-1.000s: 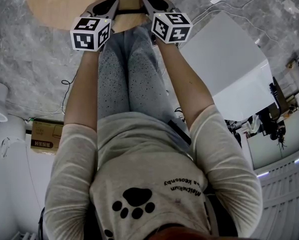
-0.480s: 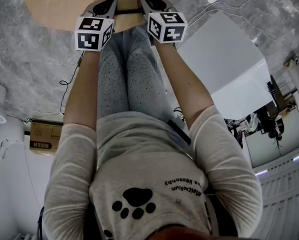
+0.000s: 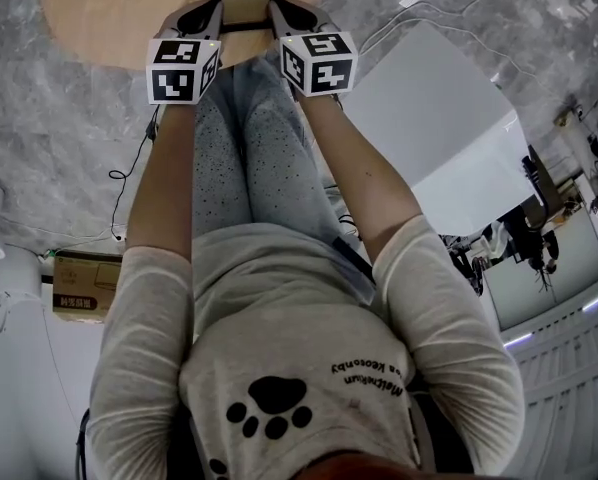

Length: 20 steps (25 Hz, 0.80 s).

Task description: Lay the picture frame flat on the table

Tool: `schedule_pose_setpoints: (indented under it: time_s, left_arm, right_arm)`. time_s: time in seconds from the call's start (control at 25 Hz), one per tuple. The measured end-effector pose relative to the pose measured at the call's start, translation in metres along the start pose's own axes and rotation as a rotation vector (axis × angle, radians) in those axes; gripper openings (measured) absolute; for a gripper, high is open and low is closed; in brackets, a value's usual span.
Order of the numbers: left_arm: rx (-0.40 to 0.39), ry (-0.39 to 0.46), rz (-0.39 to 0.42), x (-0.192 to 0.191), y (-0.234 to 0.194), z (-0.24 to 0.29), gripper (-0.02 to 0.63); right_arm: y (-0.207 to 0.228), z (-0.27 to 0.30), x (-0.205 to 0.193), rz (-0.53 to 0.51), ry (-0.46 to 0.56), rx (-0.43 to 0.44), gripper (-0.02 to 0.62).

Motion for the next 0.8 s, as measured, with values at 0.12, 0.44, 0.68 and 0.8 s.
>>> schedule_pose_setpoints:
  time_s: [0.12,0.44,0.68,0.8]
  left_arm:
    - [0.004,0.009,-0.001,0.0,0.002,0.001,0.009]
    - [-0.018,0.021,-0.088,-0.004,0.002,0.002,0.009]
    - [-0.049,0.005,-0.14,0.003,0.013,-0.01,0.009]
    - [-0.06,-0.007,-0.126,0.009,0.021,-0.022,0.009]
  right_arm:
    - [-0.001,0.003,-0.002,-0.003,-0.016,-0.017,0.011]
    - [0.0,0.008,-0.002,0.07,-0.062,-0.039,0.011]
    - [0.004,0.014,0.005,0.045,-0.144,-0.02,0.011]
    - [0.005,0.016,0.007,0.094,-0.158,-0.006,0.012]
Point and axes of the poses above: the fingertips, and each gripper's own axes: z forward along the fingers, y to its right, x out of its top, the point moved 8 cm from there along -z, backward along the fingers, and after that the axes turned 13 degrees about -x, right-handed, at the moved point
